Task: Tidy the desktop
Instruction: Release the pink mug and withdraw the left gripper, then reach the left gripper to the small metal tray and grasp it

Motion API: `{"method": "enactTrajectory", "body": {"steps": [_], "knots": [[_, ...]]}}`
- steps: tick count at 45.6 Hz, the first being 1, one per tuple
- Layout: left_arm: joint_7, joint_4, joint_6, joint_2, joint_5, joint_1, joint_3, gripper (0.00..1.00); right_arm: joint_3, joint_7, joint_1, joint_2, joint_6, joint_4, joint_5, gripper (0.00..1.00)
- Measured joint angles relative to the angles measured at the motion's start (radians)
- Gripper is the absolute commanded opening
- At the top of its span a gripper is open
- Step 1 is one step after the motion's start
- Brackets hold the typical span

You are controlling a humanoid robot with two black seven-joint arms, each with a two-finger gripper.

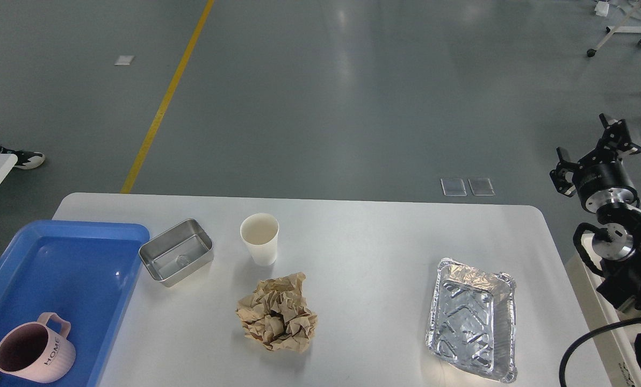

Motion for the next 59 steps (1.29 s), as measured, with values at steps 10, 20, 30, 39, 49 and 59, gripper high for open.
{"method": "enactTrajectory", "body": {"steps": [10, 20, 30, 39, 49, 59], "knots": [[0.180, 0.235, 0.001, -0.393, -0.006, -0.018, -0.048, 0.97, -0.002, 0.000, 0.004, 0.003, -0.001, 0.000, 0.000, 1.00], [0.272, 0.369, 0.010, -0.641, -0.009, -0.022, -0.056, 0.97, -0.002, 0.000, 0.002, -0.001, -0.001, 0.000, 0.000, 1.00], [0.341, 0.431, 0.025, -0.768, -0.084, -0.011, -0.070, 0.97, -0.002, 0.000, 0.000, 0.001, -0.001, -0.001, 0.000, 1.00], [0.366, 0.510, 0.060, -0.862, -0.140, -0.008, -0.065, 0.97, -0.002, 0.000, 0.000, 0.003, -0.001, 0.000, 0.000, 1.00], [0.379, 0.586, 0.086, -0.954, -0.143, -0.007, -0.064, 0.97, -0.002, 0.000, -0.001, 0.004, -0.001, 0.000, 0.000, 1.00], [0.380, 0.619, 0.111, -1.011, -0.137, -0.001, -0.056, 0.97, -0.003, 0.000, -0.001, 0.003, -0.001, -0.001, 0.000, 1.00]]}}
